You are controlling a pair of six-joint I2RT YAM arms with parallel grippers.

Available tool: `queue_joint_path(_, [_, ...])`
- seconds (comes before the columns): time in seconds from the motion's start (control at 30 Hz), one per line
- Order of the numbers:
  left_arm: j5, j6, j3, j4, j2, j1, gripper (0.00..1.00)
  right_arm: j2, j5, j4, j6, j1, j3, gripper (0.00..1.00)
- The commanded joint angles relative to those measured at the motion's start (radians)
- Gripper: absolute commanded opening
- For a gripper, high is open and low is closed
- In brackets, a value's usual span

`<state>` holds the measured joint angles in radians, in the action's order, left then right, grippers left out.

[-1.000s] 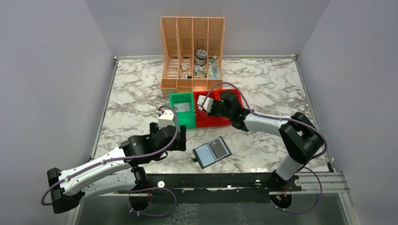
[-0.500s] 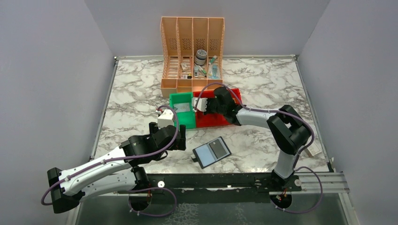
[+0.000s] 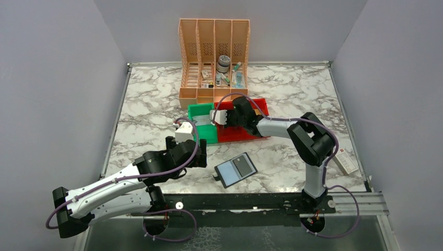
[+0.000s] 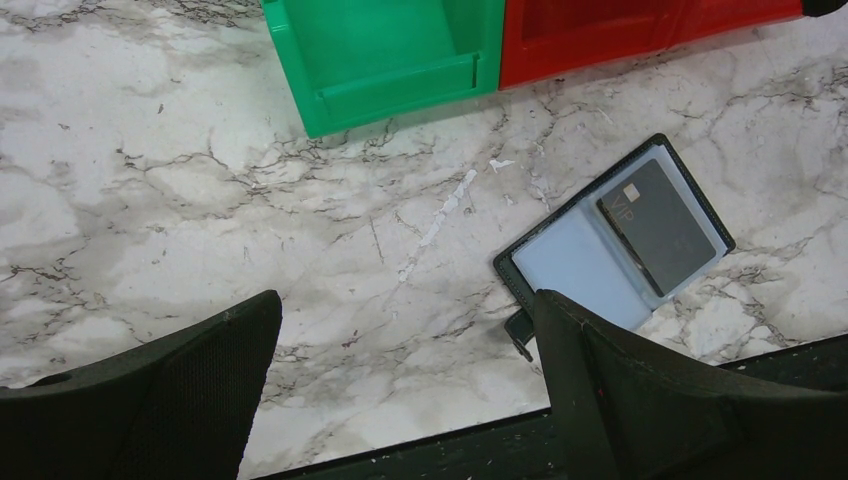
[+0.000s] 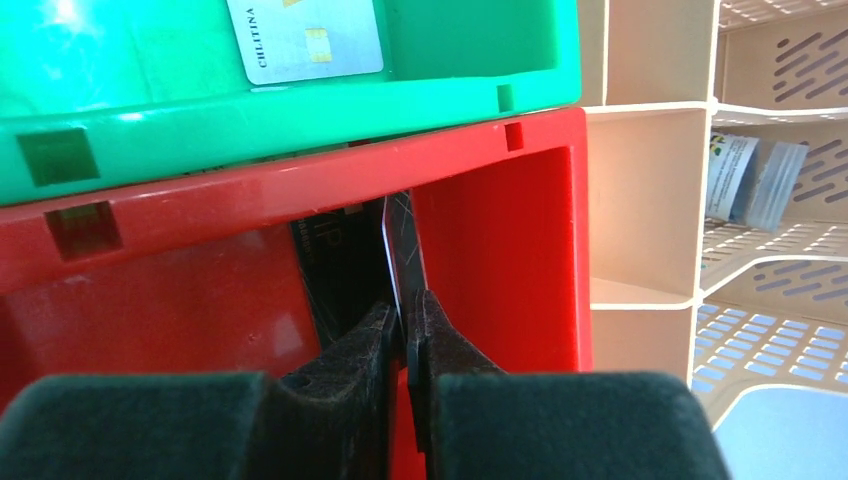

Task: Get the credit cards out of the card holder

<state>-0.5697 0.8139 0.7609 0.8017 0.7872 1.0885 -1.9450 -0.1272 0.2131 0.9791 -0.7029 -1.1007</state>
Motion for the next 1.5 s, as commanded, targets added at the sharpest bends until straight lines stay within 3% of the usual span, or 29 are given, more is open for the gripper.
queue_joint_path(0.0, [-0.035,0.008,-0.012,0.005,-0.018,0.002,0.99,-0.019,-0.02,-0.068,0.009,-0.002,-0.044,0.11])
queue_joint_path(0.1, [-0.035,0.009,-0.014,0.005,-0.023,0.002,0.99,-0.035,-0.026,-0.118,0.007,-0.002,-0.07,0.24])
queue_joint_path(0.37, [-0.032,0.014,-0.015,0.005,-0.031,0.002,0.99,-0.042,-0.025,-0.158,-0.006,-0.002,-0.093,0.27])
queue_joint_path(0.43, [-0.03,0.016,-0.017,0.006,-0.034,0.001,0.99,-0.042,-0.026,-0.175,-0.003,-0.002,-0.101,0.32])
queue_joint_path(1.17, [-0.019,0.009,-0.015,0.002,-0.023,0.002,0.99,-0.062,-0.02,-0.322,-0.027,-0.001,-0.176,0.35])
queue_joint_path(1.47, [-0.012,0.002,-0.015,-0.004,-0.002,0.002,0.99,-0.036,-0.011,-0.259,-0.062,-0.002,-0.173,0.36])
